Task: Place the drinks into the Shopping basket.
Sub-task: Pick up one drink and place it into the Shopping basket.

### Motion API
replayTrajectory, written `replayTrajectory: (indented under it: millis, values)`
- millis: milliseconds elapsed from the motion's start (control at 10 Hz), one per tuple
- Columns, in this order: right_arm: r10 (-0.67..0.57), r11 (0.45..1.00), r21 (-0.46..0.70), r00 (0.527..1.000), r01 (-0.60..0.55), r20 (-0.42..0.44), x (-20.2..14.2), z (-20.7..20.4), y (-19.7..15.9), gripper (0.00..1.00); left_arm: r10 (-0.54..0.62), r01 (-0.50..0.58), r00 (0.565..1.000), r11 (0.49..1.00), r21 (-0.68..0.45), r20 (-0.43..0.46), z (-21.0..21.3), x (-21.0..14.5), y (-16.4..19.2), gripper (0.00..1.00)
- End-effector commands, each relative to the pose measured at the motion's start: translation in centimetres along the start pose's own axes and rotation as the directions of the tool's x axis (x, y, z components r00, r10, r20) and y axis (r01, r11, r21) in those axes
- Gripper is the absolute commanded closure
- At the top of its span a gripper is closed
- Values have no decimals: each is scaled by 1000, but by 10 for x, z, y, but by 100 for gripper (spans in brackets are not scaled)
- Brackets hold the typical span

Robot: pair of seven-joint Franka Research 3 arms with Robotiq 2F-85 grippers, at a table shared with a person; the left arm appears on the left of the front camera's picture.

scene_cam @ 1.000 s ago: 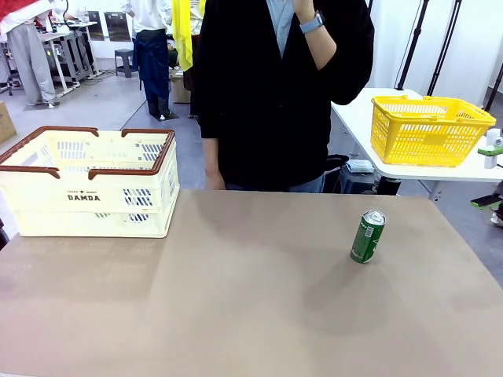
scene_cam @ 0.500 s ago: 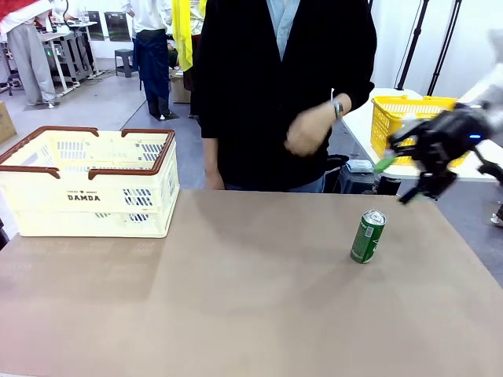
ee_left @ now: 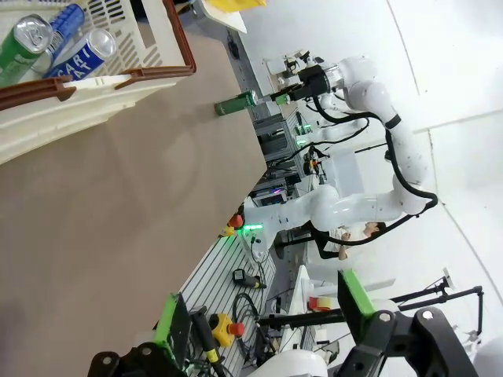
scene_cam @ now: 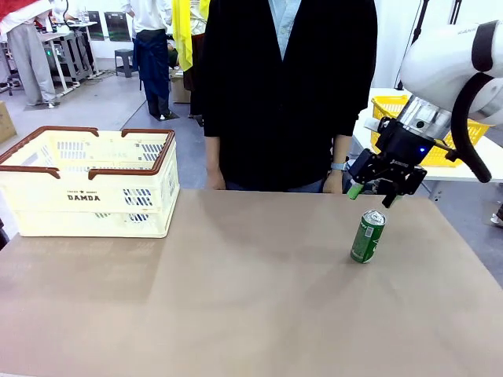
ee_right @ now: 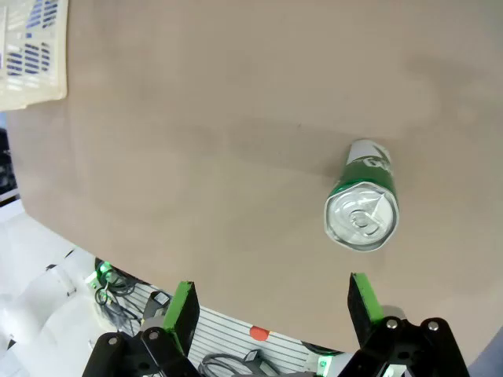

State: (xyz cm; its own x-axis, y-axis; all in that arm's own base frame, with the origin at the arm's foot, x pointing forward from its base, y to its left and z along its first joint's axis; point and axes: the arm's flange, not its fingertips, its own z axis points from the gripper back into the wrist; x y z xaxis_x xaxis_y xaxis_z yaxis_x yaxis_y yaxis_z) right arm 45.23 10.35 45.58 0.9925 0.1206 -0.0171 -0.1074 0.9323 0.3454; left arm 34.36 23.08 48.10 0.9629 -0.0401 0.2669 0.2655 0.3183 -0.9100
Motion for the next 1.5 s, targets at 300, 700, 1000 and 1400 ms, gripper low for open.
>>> replayTrajectory:
  millis: [300,700,1000,1400]
  values:
    - [-70,989,-129,996,78,64,16,-15,-12,0,5,-5,1000,1000,6,4,-2,-3,-2,0]
    - [-163,954,-233,980,187,116,32,-59,-36,0,5,-5,1000,1000,6,4,-2,-3,-2,0]
    - [-164,945,-270,982,183,93,35,-81,-40,0,5,-5,1000,1000,6,4,-2,-3,-2,0]
    - [-166,946,-270,983,182,79,38,-98,-39,0,5,-5,1000,1000,6,4,-2,-3,-2,0]
